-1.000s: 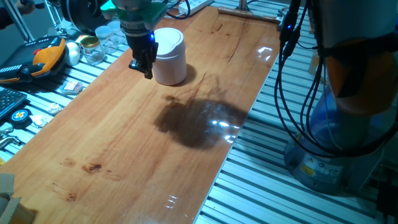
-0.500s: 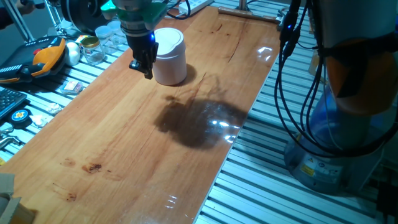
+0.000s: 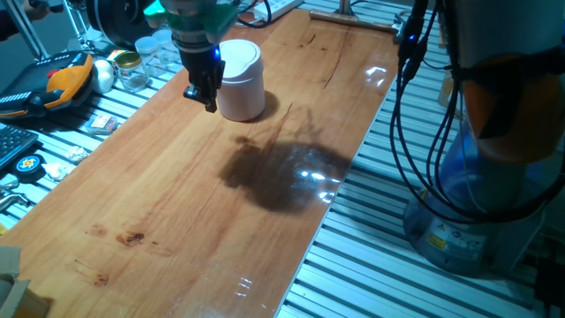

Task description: Put the garbage in the trash can

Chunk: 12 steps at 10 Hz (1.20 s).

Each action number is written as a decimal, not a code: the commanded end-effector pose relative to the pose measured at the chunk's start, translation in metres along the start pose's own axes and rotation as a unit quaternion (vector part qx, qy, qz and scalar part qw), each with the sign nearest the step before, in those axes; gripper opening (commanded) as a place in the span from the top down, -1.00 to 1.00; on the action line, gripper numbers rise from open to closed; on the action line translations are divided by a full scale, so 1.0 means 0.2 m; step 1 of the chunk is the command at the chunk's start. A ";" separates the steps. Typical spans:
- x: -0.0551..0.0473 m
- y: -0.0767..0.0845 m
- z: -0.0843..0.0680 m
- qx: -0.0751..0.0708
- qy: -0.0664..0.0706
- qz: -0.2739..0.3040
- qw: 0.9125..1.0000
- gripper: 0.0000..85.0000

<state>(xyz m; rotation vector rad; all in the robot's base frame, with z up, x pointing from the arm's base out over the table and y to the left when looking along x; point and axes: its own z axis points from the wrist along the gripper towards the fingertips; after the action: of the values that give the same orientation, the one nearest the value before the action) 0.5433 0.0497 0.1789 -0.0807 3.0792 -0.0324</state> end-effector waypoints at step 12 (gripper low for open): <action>0.01 0.00 0.02 0.000 0.005 0.005 1.000 1.00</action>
<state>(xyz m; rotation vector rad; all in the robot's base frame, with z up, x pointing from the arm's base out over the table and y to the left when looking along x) 0.5423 0.0500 0.1746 -0.0660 3.0887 -0.0323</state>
